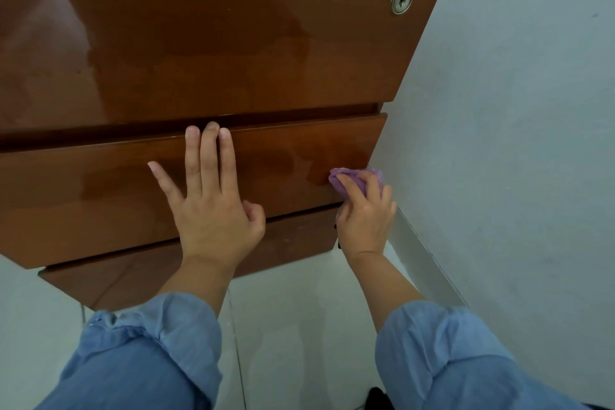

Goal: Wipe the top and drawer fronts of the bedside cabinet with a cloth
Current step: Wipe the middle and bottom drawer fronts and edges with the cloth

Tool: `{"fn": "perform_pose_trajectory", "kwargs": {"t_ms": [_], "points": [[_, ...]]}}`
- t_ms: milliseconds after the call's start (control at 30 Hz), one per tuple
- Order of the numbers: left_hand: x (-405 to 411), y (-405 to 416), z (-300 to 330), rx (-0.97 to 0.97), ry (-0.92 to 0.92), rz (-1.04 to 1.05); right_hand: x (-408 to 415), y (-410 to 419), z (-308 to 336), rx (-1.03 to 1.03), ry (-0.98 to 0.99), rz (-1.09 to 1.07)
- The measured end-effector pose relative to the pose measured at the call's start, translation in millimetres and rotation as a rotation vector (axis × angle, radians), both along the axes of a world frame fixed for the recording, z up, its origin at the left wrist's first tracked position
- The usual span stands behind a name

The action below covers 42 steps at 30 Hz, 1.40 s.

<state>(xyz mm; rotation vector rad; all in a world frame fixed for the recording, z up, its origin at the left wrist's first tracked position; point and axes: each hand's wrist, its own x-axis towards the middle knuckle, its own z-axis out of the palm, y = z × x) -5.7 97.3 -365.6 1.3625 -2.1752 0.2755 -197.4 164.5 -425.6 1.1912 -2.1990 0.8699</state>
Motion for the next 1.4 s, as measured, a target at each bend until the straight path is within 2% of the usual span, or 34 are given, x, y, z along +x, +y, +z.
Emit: {"fn": "perform_pose_trajectory", "kwargs": {"t_ms": [267,533,700,833,967,1233,1400], "points": [[-1.4,1.2,-1.1,0.006,0.019,-0.005,0.1,5.6,-10.0,0.1,0.022,0.013],[0.5,-0.8,-1.7,-0.008,0.001,0.001,1.6,0.1,-3.8,0.035,-0.048,-0.017],[-4.0,0.2,-2.7,-0.022,0.033,0.014,-6.0,4.8,-30.1,0.235,-0.076,0.069],[-4.4,-1.3,-4.7,-0.018,0.022,0.013,-3.5,1.6,-42.4,0.513,-0.167,0.085],[-3.3,-2.0,-4.2,0.01,0.003,0.008,5.5,-0.9,-36.6,0.474,-0.227,0.052],[6.2,9.9,9.4,0.064,-0.115,0.0,30.1,9.8,-3.1,0.671,-0.18,0.331],[19.5,18.9,12.9,0.034,-0.255,-0.02,33.5,16.1,20.0,0.749,-0.158,0.37]]}}
